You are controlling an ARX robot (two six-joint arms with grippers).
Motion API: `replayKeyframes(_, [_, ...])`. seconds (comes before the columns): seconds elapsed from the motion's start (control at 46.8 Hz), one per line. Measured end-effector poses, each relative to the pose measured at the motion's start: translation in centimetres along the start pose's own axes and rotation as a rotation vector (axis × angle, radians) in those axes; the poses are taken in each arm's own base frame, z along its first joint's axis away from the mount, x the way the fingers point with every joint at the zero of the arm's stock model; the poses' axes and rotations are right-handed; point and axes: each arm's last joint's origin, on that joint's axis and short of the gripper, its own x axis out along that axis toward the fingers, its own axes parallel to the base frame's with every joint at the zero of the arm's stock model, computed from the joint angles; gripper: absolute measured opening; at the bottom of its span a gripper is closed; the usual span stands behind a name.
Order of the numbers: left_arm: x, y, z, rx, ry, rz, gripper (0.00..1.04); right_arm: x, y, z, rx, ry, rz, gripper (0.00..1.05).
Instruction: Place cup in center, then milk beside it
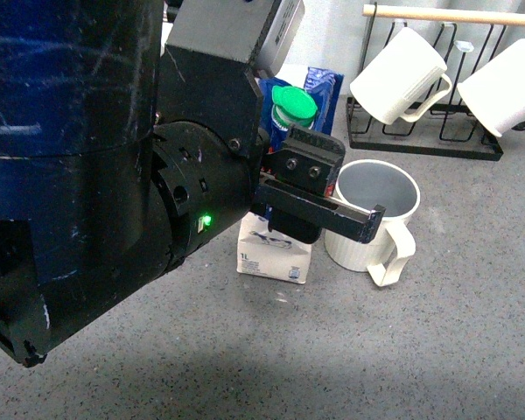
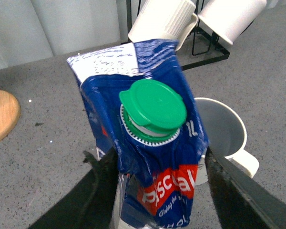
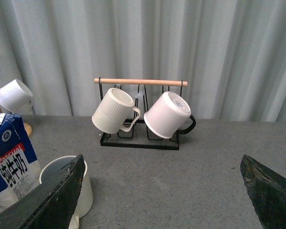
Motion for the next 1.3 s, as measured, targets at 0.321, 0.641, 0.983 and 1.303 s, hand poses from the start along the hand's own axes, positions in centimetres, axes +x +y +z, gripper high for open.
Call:
replayKeyframes(0.321, [-1.4, 0.0, 1.8, -0.034, -0.04, -0.009, 1.0, 0.0, 0.0, 0.0, 0.0, 0.0, 0.0, 0.96])
replayKeyframes(0.641, [-3.1, 4.7, 4.7, -0.097, -0.161, 0.218, 0.98, 0.0, 0.0, 0.0, 0.0, 0.0, 0.0, 0.96])
replayKeyframes(0.983, [-9.5, 8.8, 2.3, -0.099, -0.262, 0.469, 0.45, 0.0, 0.0, 0.0, 0.0, 0.0, 0.0, 0.96])
replayKeyframes(1.303, [-14.4, 10.0, -0.3, -0.093, -0.255, 0.471, 0.04, 0.0, 0.0, 0.0, 0.0, 0.0, 0.0, 0.96])
